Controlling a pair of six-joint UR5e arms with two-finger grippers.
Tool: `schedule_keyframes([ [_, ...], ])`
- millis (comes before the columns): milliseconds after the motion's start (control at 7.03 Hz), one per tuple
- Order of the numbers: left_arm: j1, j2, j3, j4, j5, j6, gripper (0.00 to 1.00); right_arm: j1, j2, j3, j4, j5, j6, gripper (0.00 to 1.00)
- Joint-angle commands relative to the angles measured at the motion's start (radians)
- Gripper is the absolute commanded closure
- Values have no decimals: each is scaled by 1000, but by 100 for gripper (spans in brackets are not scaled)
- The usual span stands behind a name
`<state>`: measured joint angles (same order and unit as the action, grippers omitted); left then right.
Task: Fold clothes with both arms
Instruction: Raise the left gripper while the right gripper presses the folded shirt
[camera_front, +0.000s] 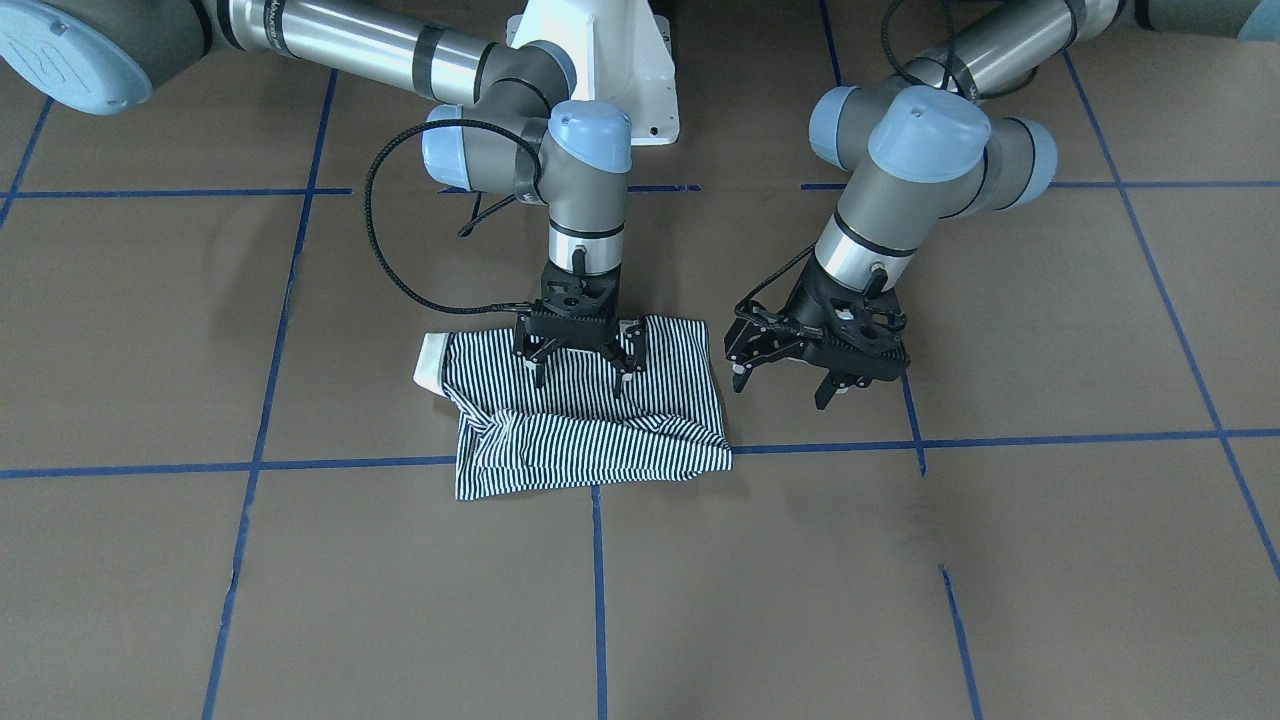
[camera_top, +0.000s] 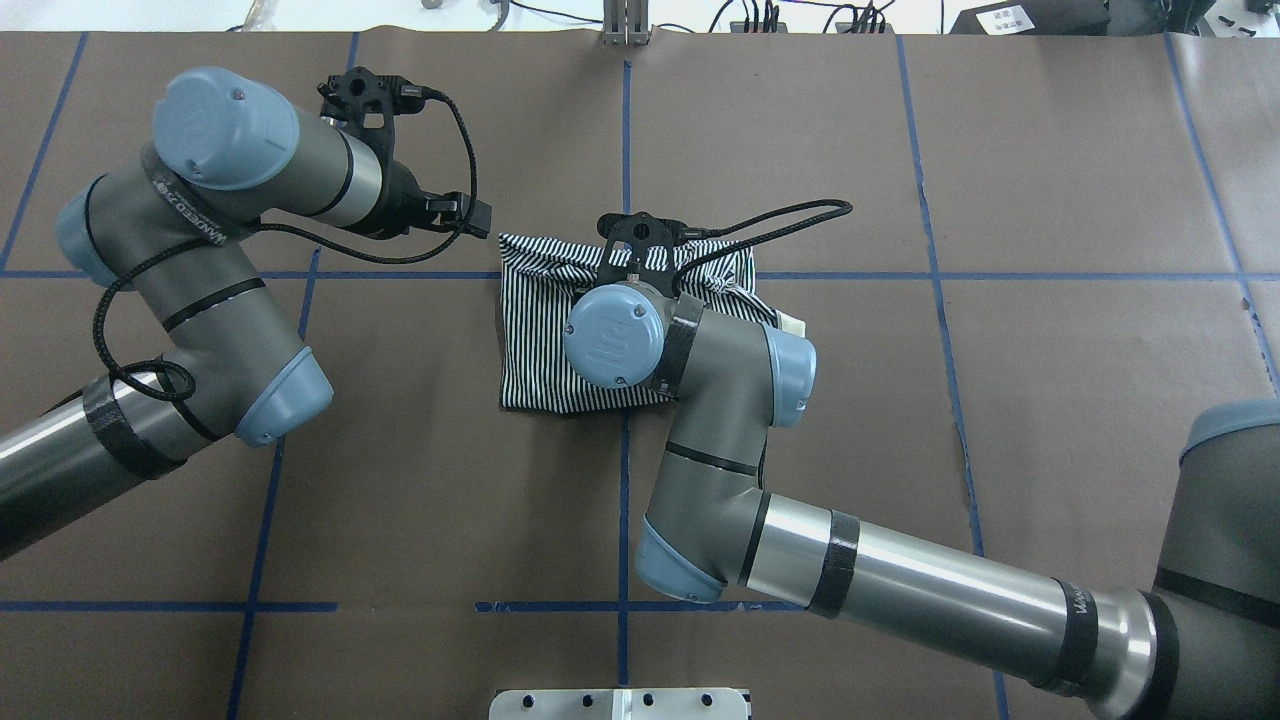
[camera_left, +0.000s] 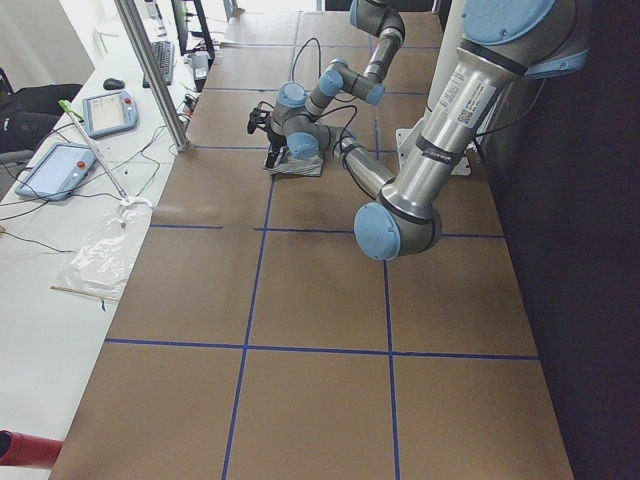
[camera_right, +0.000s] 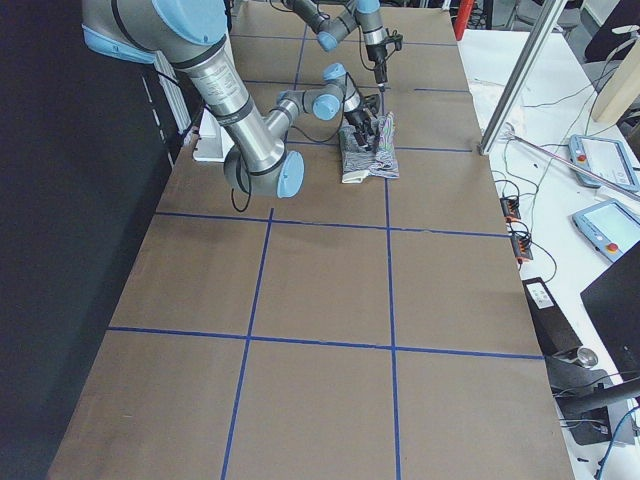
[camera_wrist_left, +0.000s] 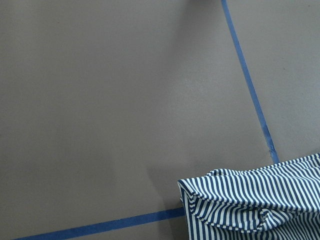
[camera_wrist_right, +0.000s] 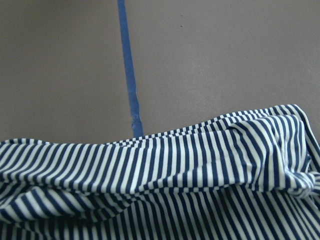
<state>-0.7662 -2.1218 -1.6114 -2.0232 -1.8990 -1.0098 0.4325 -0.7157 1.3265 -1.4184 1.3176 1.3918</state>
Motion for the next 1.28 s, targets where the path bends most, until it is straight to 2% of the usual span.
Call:
schedule_keyframes([
  [0,-1,0,1,0,0,-1,0,32,2,-62,-1,-11,-54,0],
  [284,1,0,1,0,0,-1,0,106,37,-163,2,-5,-115,0],
  [427,-1,0,1,0,1,-1,0,156,92,-247,4,15,-122,0],
  [569,-1,0,1,0,1,-3,0,208,108,-274,6,64,-131,0],
  [853,10,-3,13,12,26,-4,0,323,116,-267,9,263,-177,0],
  [1138,85,-137,172,17,128,-129,0,328,101,-173,10,302,-181,0],
])
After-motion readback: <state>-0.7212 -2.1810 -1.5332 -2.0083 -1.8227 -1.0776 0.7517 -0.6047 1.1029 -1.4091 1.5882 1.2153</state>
